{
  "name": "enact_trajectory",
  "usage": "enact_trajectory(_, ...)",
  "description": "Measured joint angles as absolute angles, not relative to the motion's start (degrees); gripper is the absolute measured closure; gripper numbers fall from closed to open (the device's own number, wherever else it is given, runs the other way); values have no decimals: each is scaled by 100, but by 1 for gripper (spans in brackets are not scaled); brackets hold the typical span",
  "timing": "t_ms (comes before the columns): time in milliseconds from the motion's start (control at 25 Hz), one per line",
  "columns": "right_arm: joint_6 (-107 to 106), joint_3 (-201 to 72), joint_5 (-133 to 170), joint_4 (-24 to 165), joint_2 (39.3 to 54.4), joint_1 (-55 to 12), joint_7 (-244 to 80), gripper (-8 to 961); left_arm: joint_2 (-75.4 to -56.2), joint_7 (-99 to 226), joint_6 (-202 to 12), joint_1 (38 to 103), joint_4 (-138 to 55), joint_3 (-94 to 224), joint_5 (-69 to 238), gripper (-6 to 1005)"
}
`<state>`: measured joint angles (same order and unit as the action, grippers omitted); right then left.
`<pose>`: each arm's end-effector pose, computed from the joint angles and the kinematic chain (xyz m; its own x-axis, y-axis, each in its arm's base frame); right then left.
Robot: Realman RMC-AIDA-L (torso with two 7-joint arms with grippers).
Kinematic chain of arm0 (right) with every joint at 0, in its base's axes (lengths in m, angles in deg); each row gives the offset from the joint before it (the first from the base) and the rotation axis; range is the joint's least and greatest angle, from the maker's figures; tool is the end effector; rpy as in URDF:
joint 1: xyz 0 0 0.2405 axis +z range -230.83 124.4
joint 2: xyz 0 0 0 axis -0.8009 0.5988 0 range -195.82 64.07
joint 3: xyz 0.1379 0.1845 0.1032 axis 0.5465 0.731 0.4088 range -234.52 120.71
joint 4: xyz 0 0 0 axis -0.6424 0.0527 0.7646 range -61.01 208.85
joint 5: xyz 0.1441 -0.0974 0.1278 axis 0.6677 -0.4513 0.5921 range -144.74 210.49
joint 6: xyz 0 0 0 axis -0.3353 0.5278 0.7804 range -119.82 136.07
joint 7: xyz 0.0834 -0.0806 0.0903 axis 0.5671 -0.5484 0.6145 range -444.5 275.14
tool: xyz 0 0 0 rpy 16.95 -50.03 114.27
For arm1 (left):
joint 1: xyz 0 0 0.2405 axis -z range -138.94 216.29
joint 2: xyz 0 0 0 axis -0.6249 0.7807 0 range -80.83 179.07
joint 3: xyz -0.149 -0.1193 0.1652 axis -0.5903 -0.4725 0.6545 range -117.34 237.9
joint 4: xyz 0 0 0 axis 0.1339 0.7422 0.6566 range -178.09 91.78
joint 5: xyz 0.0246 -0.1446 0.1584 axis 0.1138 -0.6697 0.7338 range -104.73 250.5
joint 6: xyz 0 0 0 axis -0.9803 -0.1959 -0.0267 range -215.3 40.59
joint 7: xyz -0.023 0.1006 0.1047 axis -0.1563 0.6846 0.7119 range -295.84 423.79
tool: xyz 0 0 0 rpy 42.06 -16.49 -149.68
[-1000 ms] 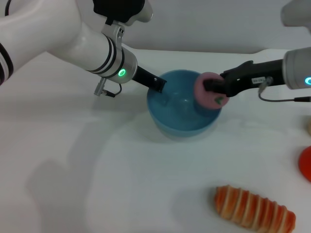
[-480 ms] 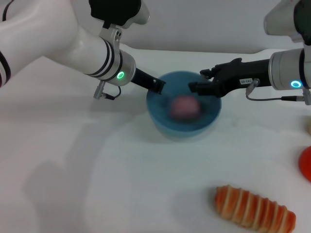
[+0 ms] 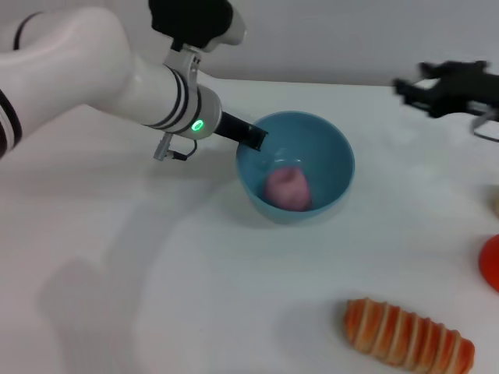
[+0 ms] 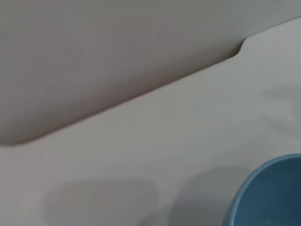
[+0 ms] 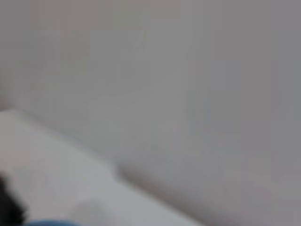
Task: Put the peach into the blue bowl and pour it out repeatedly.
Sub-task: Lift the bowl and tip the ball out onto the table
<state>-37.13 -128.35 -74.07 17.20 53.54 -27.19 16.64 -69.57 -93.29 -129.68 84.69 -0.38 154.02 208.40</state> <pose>0.2299 0.4117 0.0050 0.8460 -0.3305 -0.4184 -0.5283 -0.6258 -0.5738 -0.1836 0.4259 -0.0885 0.7009 0.6975 0.1491 0.6543 -0.5456 -0.5237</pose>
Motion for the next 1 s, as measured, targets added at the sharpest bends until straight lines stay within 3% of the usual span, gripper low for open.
enact_trajectory(480, -4776, -10975, -3412, 3857, 5282, -3686, -1466, 307, -6935, -9199, -12006, 8564, 517, 16068, 20901, 999)
enact_trajectory(1000, -6381, -9104, -3191, 5841, 5297, -4083, -3422, 213, -6977, -8622, -9730, 8409, 980, 17918, 21926, 999)
